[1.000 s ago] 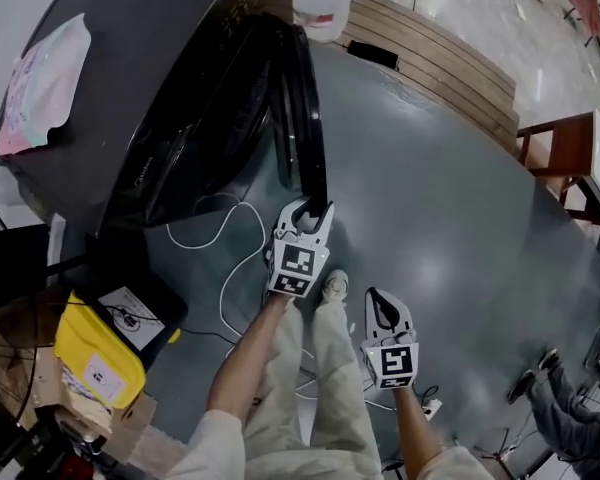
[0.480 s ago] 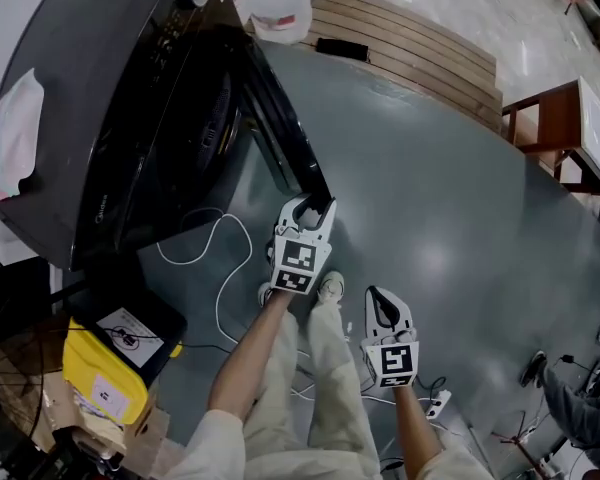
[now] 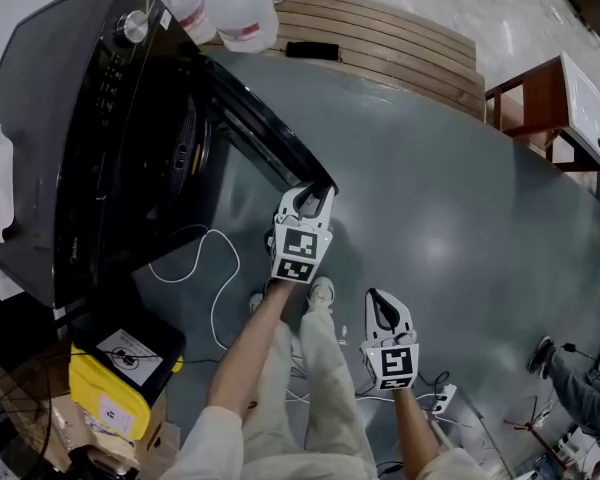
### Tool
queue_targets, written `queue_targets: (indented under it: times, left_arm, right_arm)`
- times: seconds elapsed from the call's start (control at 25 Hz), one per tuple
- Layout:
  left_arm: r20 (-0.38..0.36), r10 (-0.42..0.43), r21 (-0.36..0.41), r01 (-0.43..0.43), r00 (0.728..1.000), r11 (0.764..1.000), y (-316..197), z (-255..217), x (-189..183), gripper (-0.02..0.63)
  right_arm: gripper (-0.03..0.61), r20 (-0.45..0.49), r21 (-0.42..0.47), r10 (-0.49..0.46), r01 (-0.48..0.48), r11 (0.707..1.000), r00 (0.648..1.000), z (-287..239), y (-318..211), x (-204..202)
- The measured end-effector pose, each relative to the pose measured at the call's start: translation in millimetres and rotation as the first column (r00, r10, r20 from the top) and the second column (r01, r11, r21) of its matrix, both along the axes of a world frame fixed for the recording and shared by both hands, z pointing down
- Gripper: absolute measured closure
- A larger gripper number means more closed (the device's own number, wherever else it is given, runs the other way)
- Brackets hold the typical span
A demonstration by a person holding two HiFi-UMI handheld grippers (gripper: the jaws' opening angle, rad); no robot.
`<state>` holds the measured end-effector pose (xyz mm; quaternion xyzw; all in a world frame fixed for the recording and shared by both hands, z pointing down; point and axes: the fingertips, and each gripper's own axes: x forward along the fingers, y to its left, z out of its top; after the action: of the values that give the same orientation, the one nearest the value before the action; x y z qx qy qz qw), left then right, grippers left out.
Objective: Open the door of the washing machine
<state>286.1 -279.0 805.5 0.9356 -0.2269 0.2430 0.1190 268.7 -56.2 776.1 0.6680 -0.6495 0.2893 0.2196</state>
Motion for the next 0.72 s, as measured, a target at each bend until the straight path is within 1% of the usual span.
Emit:
queue_targets:
  times: [0.04,0.2,0.44,0.64,0.72]
  left_arm:
    - [-0.001,0.008,0.007,-0.008,1.000,1.000,-2.2,0.1,8.8,0.540]
    - [0.009,0.040,0.007,-0.041,0.999,0.999,-10.3,0.0,45.0,0.540]
    - [0.003,0.061,0.027,-0.061,0.998,0.998,-33.3,1.4,96.3,0.540]
    - [-0.018,0.041,0.011,-0.040,0.999,0.999,-54.6,4.1,134.8,0.540]
    - [-0.014,0.041,0.013,-0.041,0.999,0.999,-63.6,4.9,147.5,0.540]
  right_arm:
    - [0.580,-0.001,-0.002,0.008,-0.008,1.000,1.000,0.8,0.8,5.4]
    - [0.578,-0.002,-0.006,0.036,-0.036,0.999,0.999,2.4,2.5,26.6]
    - [0.578,-0.006,-0.009,0.079,-0.080,0.997,0.997,5.0,1.5,56.7]
    - [0.578,-0.016,-0.015,0.117,-0.117,0.993,0.993,6.8,6.5,78.6]
    - [0.580,-0.017,-0.017,0.126,-0.126,0.992,0.992,5.8,8.4,85.1]
